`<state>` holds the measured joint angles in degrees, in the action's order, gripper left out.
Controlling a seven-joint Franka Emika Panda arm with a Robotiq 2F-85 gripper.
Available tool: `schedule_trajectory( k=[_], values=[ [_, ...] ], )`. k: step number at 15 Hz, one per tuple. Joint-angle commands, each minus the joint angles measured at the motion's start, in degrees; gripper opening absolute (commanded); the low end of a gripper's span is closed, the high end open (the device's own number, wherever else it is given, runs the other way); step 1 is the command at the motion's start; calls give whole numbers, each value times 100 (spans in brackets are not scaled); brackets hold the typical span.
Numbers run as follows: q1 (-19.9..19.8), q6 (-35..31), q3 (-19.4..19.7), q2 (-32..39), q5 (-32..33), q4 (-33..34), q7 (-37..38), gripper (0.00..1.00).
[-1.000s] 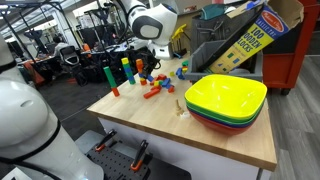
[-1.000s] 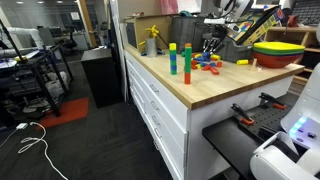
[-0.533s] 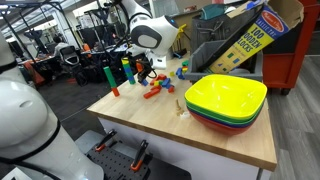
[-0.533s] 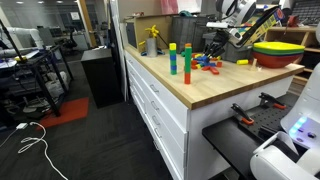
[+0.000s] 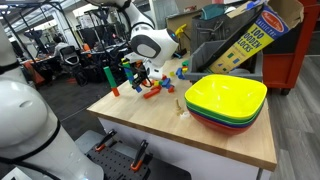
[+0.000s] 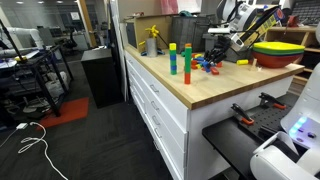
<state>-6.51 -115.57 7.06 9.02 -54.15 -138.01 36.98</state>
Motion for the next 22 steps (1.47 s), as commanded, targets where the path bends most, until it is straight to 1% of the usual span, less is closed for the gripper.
schedule_trajectory(
  k=[1,14,22],
  values=[
    [-62,297,55,65,-291,-38,-278,8],
    [-57,633,84,356,-645,-19,-563,8],
    [-126,791,129,512,-1189,-51,-884,8]
  ],
)
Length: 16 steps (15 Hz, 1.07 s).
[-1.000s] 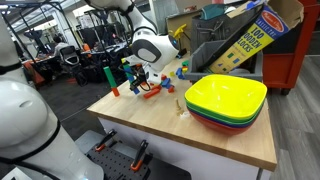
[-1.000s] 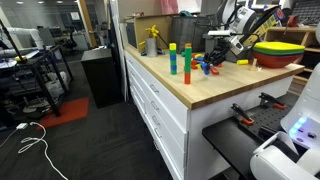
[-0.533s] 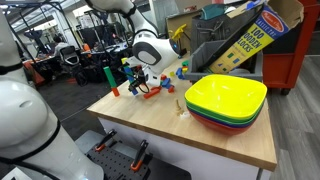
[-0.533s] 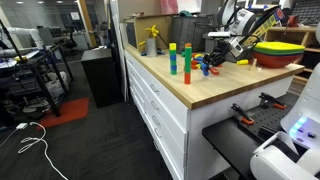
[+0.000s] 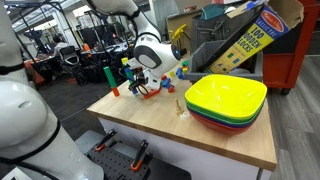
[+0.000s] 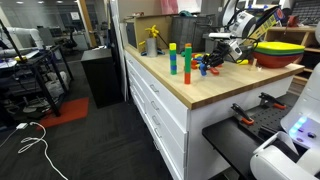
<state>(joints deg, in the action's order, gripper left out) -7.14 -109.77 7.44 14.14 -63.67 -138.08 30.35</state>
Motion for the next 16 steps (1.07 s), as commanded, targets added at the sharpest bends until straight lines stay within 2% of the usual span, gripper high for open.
schedule_trajectory(
  k=[1,7,8,12,16],
  values=[
    [-64,201,103,10,-260,-49,-217,52],
    [71,-278,220,-259,217,-86,-152,96],
    [118,-442,243,-415,483,-103,-90,99],
    [181,-907,240,-1093,1843,-137,233,100],
    [178,-974,47,-1821,3253,-126,475,100]
  ],
)
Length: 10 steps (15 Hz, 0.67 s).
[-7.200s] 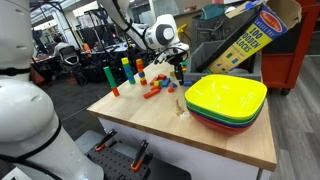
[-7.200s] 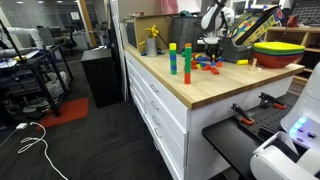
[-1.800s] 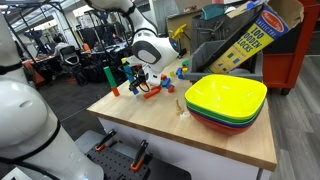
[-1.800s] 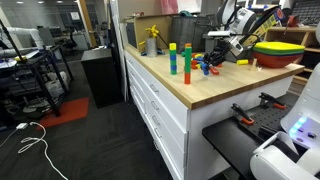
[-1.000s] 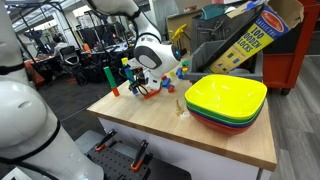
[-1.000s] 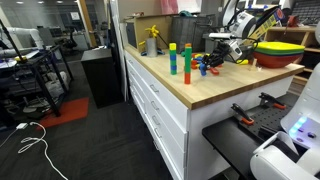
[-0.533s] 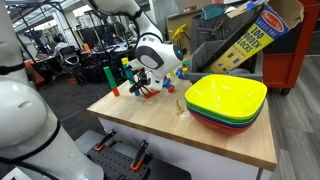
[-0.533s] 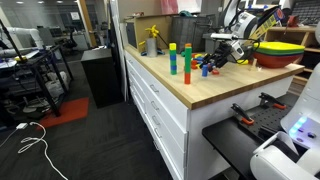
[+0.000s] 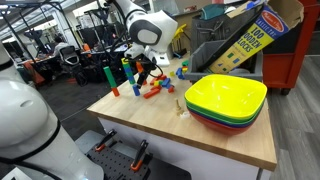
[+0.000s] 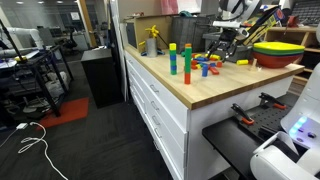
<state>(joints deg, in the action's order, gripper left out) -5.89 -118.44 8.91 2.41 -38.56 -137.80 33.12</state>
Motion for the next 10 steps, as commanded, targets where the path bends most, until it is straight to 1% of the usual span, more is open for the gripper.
schedule_trajectory(
  k=[1,6,10],
  values=[
    [53,-96,-165,-801,1051,-150,203,100],
    [93,-98,-601,-1564,2324,-180,85,100],
    [139,-168,-917,-1942,3078,-125,-166,100]
  ],
)
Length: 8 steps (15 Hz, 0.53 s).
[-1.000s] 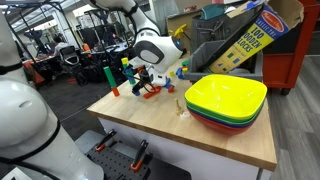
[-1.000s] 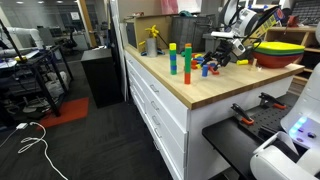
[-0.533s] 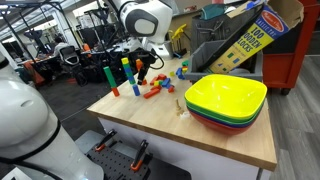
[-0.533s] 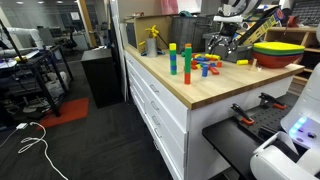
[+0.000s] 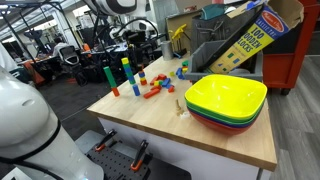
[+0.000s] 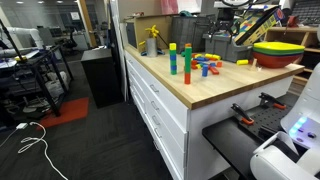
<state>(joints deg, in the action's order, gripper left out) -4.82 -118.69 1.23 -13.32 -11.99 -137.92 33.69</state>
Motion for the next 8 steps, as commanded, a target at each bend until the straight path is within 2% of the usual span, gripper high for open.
schedule_trajectory(
  k=[1,5,8],
  values=[
    [41,-171,-210,-443,591,-107,-334,100],
    [74,-513,-361,-637,1145,-151,-857,100],
    [123,-766,-383,-679,1313,-169,-1208,100]
  ],
)
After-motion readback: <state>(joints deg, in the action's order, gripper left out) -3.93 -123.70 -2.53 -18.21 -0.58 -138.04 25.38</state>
